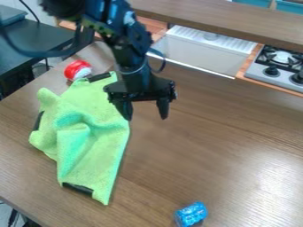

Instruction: Unfold the cloth from left to right

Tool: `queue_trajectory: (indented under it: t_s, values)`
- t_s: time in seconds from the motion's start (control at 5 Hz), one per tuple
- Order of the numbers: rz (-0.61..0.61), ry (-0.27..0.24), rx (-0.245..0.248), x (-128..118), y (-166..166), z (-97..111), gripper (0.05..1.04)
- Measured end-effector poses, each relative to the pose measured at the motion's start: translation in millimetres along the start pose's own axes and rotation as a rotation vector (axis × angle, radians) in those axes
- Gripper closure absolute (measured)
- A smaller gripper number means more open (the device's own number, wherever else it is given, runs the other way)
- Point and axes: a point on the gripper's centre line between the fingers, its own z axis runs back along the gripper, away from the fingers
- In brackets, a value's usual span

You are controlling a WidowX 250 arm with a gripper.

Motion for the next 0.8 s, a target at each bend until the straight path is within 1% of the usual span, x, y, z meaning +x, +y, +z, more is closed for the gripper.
queue_trajectory:
  t_s: [0.2,0.4,0.6,0.8]
  values:
    - [0.023,-0.030,-0.022,4.9,33.6,14.5,0.083]
    - [-0.026,-0.036,-0.077,-0.9,48.1,26.5,0.083]
    - [-0.054,-0.073,-0.132,-2.0,77.0,43.7,0.083]
    - [-0.082,-0.096,-0.144,-3.2,115.3,55.0,0.083]
